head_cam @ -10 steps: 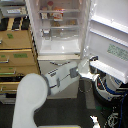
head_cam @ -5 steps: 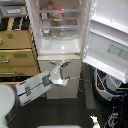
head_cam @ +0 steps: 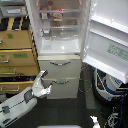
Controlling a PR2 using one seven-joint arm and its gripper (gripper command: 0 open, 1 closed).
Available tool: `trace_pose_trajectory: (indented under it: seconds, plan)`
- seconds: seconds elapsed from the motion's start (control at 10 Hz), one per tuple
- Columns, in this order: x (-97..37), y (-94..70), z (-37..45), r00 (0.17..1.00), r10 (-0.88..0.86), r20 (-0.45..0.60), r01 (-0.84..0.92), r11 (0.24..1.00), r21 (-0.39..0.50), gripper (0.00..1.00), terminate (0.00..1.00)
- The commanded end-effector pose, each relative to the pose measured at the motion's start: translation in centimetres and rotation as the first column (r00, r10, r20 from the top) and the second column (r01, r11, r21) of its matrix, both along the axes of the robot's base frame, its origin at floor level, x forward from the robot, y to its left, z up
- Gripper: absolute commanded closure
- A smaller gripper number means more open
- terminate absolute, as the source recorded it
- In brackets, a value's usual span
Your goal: Opening the fridge
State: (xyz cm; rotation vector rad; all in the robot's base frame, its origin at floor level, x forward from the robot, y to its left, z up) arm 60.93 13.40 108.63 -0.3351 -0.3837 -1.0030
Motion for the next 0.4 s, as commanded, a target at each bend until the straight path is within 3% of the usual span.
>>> trace_pose_trajectory:
  seconds: [0.1, 0.3, 0.4]
  plan:
    - [-12.6, 17.7, -21.2, 0.883, 0.436, -0.175, -0.426, 0.9, 0.095, 0.0, 0.0]
    - [-14.4, 16.4, -25.5, 0.861, 0.46, -0.217, -0.453, 0.887, 0.084, 0.0, 0.0]
    - [-14.5, 15.9, -27.2, 0.841, 0.484, -0.243, -0.478, 0.874, 0.087, 0.0, 1.0]
